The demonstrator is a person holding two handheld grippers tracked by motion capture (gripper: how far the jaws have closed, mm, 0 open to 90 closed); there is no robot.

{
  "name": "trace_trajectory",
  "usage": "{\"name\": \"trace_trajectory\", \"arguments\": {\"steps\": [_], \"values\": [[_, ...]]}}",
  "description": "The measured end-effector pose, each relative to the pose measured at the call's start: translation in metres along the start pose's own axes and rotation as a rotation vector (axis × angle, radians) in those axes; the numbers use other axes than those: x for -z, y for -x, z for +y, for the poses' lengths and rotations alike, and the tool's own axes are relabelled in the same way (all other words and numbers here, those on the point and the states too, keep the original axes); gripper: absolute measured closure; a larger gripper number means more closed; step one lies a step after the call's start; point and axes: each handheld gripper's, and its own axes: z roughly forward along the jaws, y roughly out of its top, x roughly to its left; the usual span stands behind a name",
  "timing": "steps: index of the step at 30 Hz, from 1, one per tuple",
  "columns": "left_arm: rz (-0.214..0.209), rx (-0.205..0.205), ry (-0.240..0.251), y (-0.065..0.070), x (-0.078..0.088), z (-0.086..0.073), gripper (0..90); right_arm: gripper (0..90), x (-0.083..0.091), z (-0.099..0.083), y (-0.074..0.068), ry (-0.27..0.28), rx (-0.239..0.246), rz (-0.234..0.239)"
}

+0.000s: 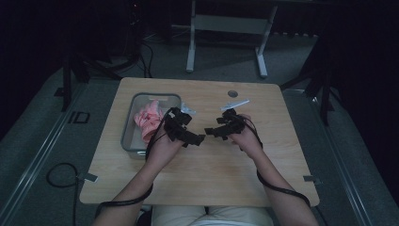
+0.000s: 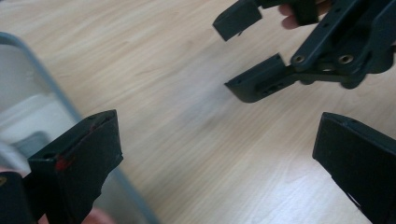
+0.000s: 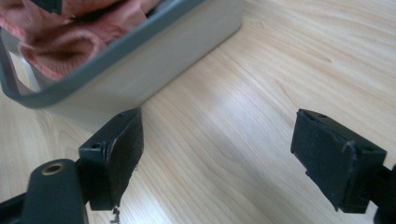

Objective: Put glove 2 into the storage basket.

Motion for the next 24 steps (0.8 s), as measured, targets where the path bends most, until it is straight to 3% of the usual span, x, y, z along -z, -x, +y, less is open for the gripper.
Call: {"name": "trace_trajectory", "arguments": {"steps": [5, 12, 17, 24], "values": [[-0.013, -0.035, 0.007, 0.013, -0.008, -0.003, 0.8, 17.2, -0.001, -0.015, 0.005, 0.017, -0.007, 0.008], [-0.054, -0.035, 0.015, 0.028, -0.022, -0.011, 0.8, 17.3, 0.001, -0.031, 0.012, 0.029, 0.001, -0.012], [-0.046, -0.058, 0.008, 0.037, -0.030, -0.016, 0.8, 17.4, 0.003, -0.041, 0.018, 0.034, 0.012, -0.031], [-0.074, -0.043, 0.019, 0.043, -0.042, -0.027, 0.8, 17.0, 0.008, -0.056, 0.028, 0.042, 0.013, -0.057]]}}
